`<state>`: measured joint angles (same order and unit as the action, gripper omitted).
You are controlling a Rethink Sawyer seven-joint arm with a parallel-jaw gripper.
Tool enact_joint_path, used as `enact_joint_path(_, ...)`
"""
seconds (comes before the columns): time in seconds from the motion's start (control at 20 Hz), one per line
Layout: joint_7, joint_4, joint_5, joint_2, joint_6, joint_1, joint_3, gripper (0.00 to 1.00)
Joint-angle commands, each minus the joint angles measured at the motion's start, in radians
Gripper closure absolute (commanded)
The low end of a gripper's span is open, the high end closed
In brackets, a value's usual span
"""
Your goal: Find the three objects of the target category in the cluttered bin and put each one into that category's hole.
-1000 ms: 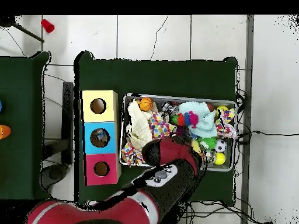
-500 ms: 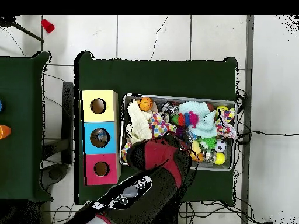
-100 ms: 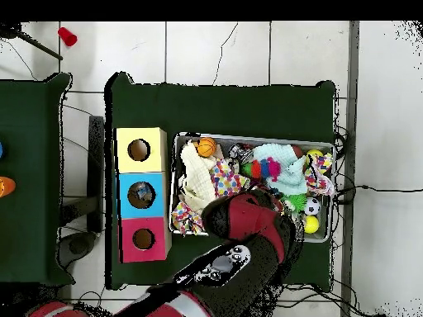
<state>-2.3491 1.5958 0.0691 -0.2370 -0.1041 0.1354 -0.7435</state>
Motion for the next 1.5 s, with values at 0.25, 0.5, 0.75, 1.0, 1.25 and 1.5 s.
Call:
enact_joint_path(0.25, -0.143, 0.057, -0.014, 0.048, 0.243, -0.072, 0.199, 0.0)
enact_joint_path(0.5, -0.166, 0.052, 0.041, 0.094, 0.317, -0.059, 0.168, 0.0)
enact_joint_path(0.75, -0.183, 0.038, 0.114, 0.169, 0.436, -0.04, 0.114, 0.0)
enact_joint_path(1.0, -0.184, 0.003, 0.215, 0.263, 0.569, -0.045, 0.095, 0.0)
enact_joint_path(1.25, -0.159, -0.052, 0.204, 0.303, 0.669, -0.113, 0.151, 0.0)
enact_joint_path(1.5, -0.145, -0.085, 0.138, 0.302, 0.67, -0.179, 0.216, 0.0)
